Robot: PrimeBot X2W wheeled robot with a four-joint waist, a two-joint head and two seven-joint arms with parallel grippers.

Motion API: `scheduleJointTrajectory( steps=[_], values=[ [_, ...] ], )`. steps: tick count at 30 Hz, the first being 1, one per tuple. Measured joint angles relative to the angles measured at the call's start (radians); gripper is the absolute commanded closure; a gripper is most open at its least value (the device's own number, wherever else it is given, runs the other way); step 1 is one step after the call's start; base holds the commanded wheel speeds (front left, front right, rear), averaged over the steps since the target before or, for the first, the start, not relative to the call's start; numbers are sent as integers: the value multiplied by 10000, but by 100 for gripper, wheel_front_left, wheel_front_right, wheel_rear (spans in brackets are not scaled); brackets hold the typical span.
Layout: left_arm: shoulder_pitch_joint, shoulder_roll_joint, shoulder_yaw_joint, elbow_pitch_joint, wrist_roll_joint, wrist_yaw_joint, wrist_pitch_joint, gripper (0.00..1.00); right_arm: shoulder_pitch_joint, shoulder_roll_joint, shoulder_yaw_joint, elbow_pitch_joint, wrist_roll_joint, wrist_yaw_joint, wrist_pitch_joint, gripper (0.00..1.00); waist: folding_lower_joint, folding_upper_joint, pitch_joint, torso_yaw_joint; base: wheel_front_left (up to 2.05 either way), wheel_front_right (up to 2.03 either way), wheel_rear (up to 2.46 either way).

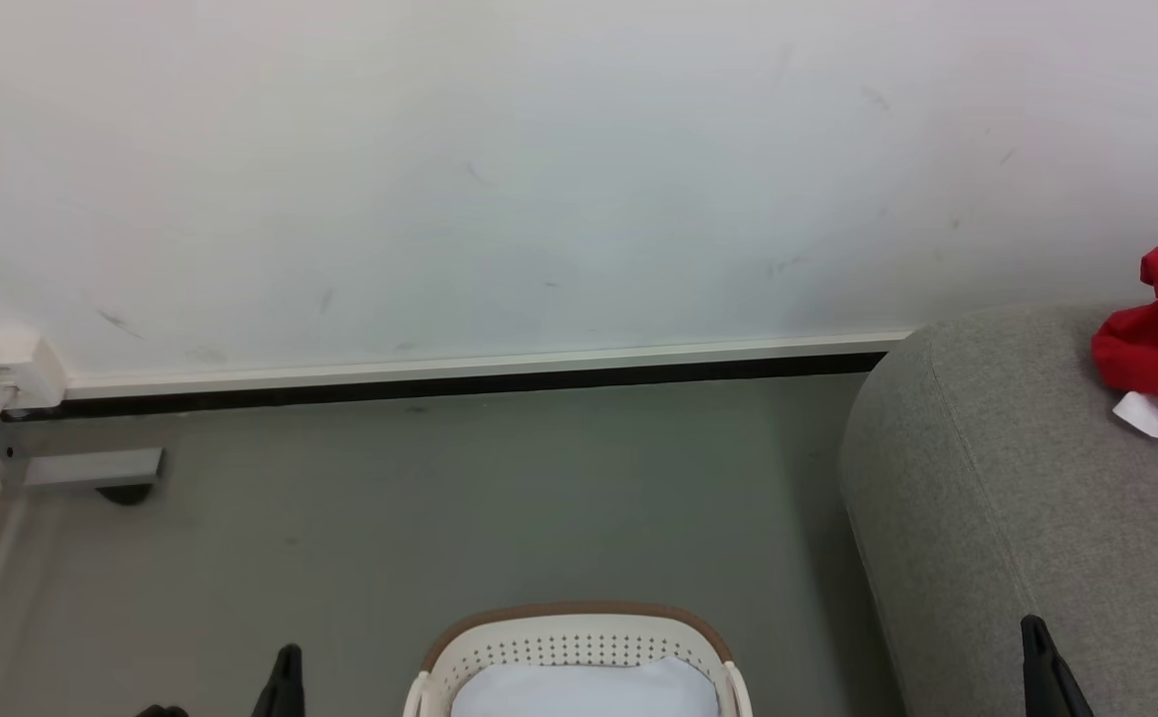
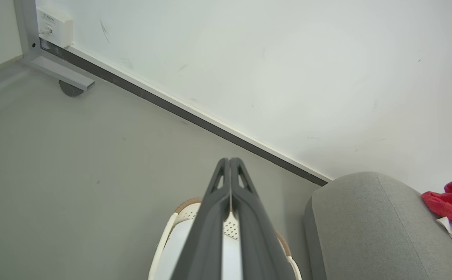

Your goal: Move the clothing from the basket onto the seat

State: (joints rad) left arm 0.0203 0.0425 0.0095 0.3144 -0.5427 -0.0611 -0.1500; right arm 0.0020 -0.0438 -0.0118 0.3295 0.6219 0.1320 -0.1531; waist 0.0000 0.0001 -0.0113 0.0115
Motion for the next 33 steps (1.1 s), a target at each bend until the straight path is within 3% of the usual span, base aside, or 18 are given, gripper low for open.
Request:
scheduleJointTrajectory(
  steps=[33],
  values=[
    [-546, 8, 449, -293, -4552, -268, 1135, 100, -425, -4, -437, -355, 4196, 0, 1127, 100, 0, 0, 45, -37, 0, 0, 0]
  ],
)
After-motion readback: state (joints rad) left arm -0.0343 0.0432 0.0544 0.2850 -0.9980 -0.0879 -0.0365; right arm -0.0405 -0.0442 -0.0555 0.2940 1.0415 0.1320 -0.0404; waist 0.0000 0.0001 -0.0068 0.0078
